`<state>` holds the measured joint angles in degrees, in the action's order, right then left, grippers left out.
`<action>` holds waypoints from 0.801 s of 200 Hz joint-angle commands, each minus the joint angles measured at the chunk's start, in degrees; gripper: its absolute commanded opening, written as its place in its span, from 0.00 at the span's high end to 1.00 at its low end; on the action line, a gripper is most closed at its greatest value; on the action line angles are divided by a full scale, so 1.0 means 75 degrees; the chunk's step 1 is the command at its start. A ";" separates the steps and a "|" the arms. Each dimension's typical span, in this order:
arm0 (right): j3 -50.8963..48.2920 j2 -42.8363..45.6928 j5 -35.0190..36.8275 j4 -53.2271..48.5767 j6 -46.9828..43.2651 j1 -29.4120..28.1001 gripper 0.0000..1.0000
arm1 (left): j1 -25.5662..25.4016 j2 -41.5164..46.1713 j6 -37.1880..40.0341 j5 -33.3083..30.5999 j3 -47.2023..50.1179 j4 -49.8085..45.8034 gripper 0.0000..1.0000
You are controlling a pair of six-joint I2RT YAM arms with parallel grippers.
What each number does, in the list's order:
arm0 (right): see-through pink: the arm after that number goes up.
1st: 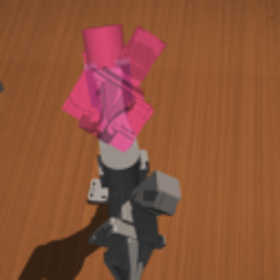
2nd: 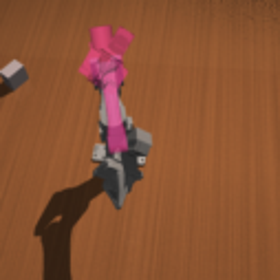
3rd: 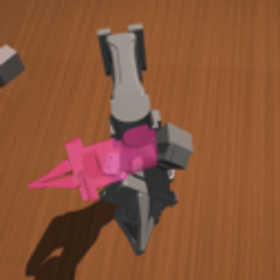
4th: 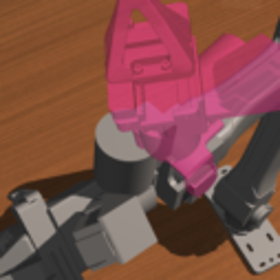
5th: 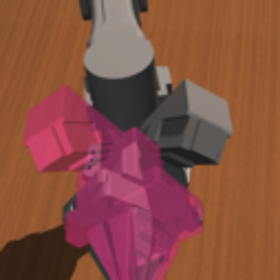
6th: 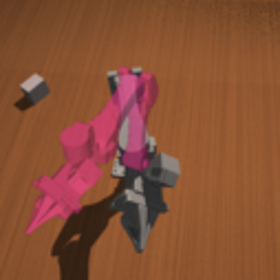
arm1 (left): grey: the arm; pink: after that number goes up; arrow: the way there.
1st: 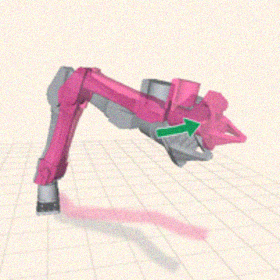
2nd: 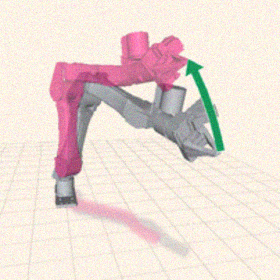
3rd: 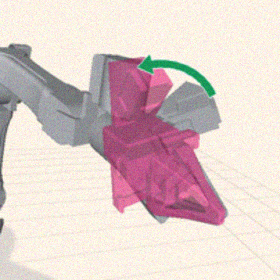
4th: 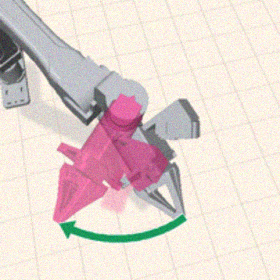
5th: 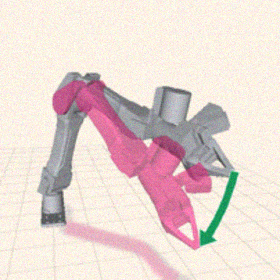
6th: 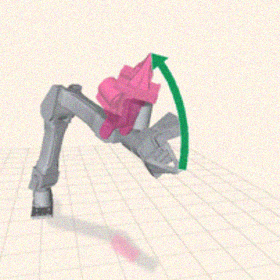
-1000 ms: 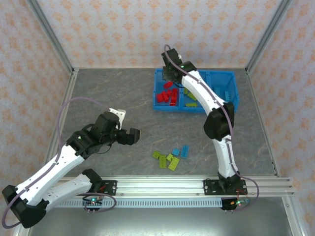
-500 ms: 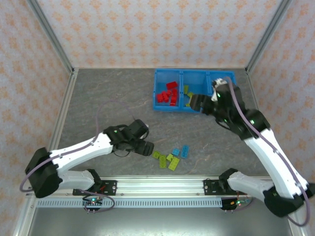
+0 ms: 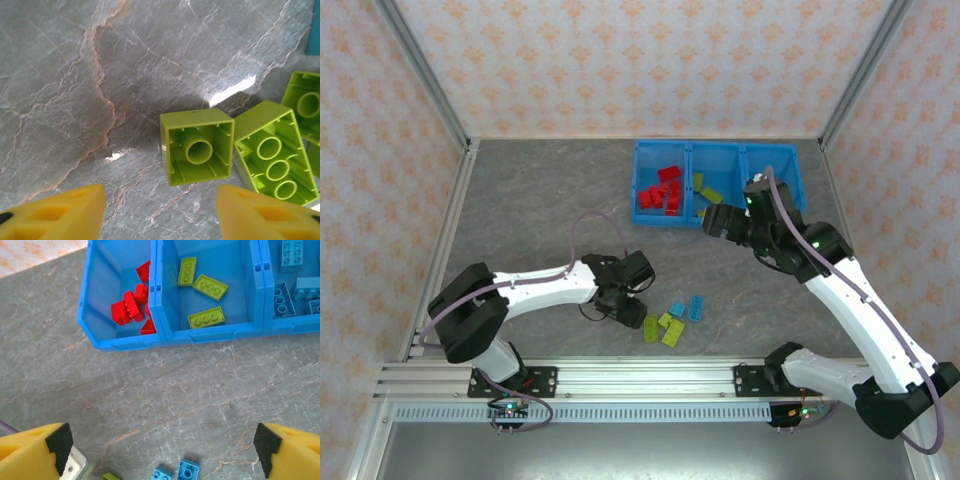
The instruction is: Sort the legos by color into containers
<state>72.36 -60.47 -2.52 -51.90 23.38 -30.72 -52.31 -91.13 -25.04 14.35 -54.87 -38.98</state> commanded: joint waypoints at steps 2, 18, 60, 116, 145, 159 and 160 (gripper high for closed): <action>0.0294 0.0070 0.0187 -0.0056 0.0047 0.0011 0.05 | -0.0033 -0.0110 0.0075 -0.0194 -0.0201 0.0234 0.43; 0.0281 0.0073 0.0205 -0.0063 0.0041 0.0018 0.04 | -0.0033 -0.0291 0.0113 0.0222 -0.0172 0.0528 0.43; 0.0213 0.0102 0.0278 -0.0157 0.0082 0.0009 0.04 | -0.0021 -0.0725 0.0007 0.0148 -0.0199 0.0781 0.45; 0.0209 0.0105 0.0302 -0.0237 0.0141 0.0013 0.04 | -0.0013 -0.1010 -0.0081 -0.0353 -0.0242 0.1172 0.62; 0.0230 0.0114 0.0323 -0.0275 0.0152 0.0017 0.04 | -0.0009 -0.0713 0.0120 -0.0268 -0.0267 0.1721 0.37; 0.0238 0.0105 0.0302 -0.0267 0.0175 0.0008 0.04 | 0.0007 -0.0687 0.0186 -0.0394 -0.0384 0.1846 0.33; 0.0240 0.0105 0.0301 -0.0265 0.0176 0.0013 0.04 | 0.0005 -0.0690 0.0192 -0.0410 -0.0395 0.1840 0.33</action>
<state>72.55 -60.58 -2.13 -52.71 23.83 -30.72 -52.69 -97.12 -25.04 14.55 -55.81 -32.75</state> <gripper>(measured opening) 0.964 0.641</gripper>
